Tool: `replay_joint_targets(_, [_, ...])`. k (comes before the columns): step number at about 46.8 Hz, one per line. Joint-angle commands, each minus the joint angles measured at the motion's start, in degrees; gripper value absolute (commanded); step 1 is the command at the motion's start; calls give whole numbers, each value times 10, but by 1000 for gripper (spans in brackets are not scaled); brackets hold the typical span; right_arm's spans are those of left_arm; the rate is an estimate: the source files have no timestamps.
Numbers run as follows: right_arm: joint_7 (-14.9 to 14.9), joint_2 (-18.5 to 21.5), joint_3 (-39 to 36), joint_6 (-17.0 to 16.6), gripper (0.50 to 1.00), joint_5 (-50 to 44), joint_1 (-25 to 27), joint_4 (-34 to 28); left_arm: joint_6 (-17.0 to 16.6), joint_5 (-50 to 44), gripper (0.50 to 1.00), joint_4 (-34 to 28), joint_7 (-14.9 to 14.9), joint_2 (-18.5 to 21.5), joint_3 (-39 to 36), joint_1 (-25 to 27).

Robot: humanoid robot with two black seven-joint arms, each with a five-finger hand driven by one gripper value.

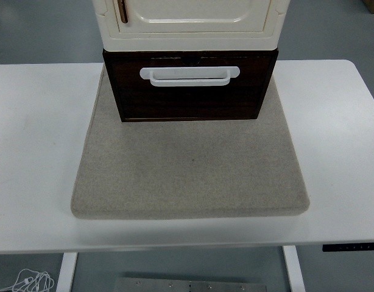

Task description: Open the drawer under the combination cabinet

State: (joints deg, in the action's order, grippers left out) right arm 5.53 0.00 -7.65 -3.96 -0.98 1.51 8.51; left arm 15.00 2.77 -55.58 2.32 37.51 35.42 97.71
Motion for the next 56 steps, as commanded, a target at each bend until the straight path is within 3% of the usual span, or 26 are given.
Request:
replay_joint_targets(1, [0,0,0,-1,928,0,0,-1,1,16,1000,-68,-1,7,-25,5])
replay_joint_targets(18, [0,0,0,0,926,0,0,-1,1,29,1000,-277,-6,23,-218,84])
replay_joint_targets(28, [0,0,0,0,926,0,0,-1,-1,35,1000,-333,-39,22,-340,121])
replay_joint_targets(34, [0,0,0,-1,926,0,0,0,-8,53,1000,-377,-43,23,-426,149])
replay_joint_targets(38, [0,0,0,0,928,0,0,-1,-9,67,1000,-391,-45,23,-483,169])
replay_joint_targets(49, [0,0,0,-1,926,0,0,0,-37,121,1000,-399,-108,15,-548,176])
replay_joint_targets(56, [0,0,0,0,926,0,0,0,-52,146,1000,-396,-113,1,-576,174])
